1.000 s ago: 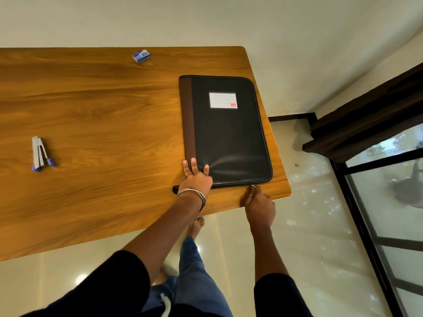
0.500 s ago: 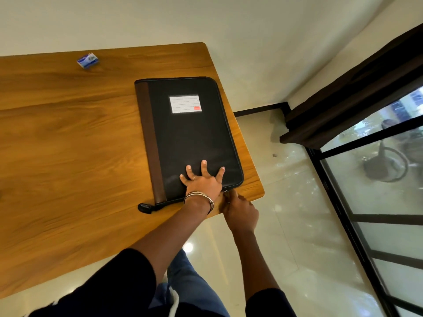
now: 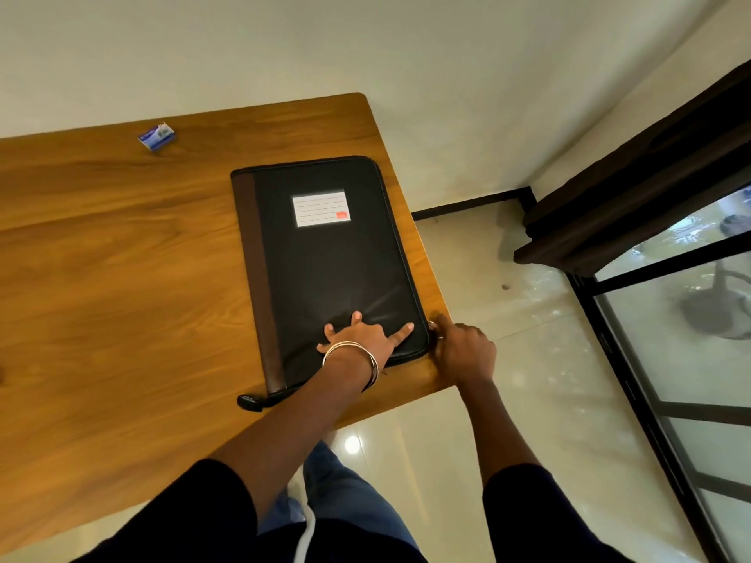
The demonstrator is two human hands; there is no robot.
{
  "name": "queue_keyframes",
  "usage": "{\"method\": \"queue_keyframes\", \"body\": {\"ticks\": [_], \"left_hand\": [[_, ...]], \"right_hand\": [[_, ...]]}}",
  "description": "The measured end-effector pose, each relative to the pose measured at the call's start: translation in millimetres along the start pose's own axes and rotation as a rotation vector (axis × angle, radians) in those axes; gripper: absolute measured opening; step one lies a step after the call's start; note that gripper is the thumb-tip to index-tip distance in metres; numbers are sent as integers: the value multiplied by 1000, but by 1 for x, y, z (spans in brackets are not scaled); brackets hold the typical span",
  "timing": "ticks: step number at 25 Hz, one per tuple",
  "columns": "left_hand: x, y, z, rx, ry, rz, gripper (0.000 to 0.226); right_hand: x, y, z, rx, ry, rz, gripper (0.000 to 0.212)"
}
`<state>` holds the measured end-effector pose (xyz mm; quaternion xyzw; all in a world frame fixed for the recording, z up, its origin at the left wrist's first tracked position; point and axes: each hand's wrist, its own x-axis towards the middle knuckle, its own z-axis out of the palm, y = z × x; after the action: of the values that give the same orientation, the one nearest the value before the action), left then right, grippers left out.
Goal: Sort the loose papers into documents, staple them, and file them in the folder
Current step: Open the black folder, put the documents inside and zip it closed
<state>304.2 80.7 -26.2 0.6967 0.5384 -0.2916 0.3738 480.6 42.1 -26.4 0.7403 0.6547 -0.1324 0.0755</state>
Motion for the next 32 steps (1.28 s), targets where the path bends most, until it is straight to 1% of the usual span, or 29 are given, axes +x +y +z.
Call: {"method": "queue_keyframes", "body": {"ticks": [2,5,8,10,12,13,15,16,18,19,20,21,23,25,27,30,32], "left_hand": [[-1,-2,-1,-22,6,-10,49],[1,-6,3,74,-54,32,61],[0,-8,3,91,-98,36,67],[-8,-7,-3,97,-116,65,75],[-19,-3,-11,174,-92,106,84],[-26,-2,-15,256,-48,141,83],[-41,1,-29,388,109,209,71],[-43,3,-41,379,206,218,63],[-31,8,-67,159,375,165,45],[-21,9,-78,17,437,118,39],[-7,12,-89,-76,476,97,36],[7,14,-97,-104,481,100,37],[28,18,-106,-30,441,142,36],[39,17,-105,-29,471,135,29],[47,19,-101,-91,513,113,22],[50,28,-103,-2,475,105,18],[52,32,-110,89,443,152,17]], "right_hand": [[24,-4,-10,-19,-3,-44,33],[58,-13,-19,-16,19,-84,31],[78,-23,-20,33,9,-80,29],[86,-22,-20,67,-1,-83,28],[86,-19,-20,135,-20,-73,27],[86,-18,-19,168,-27,-63,27],[85,-17,-17,225,-17,-41,25],[84,-17,-16,262,3,-21,23],[82,-20,-10,384,68,59,19],[81,-24,-8,448,104,90,18],[81,-25,-5,506,133,125,18],[81,-28,-4,555,152,147,18],[81,-30,-1,636,179,188,18],[80,-33,2,678,206,204,18],[75,-35,6,701,220,237,19],[59,-51,12,744,229,359,20],[50,-66,15,679,244,422,24]]}}
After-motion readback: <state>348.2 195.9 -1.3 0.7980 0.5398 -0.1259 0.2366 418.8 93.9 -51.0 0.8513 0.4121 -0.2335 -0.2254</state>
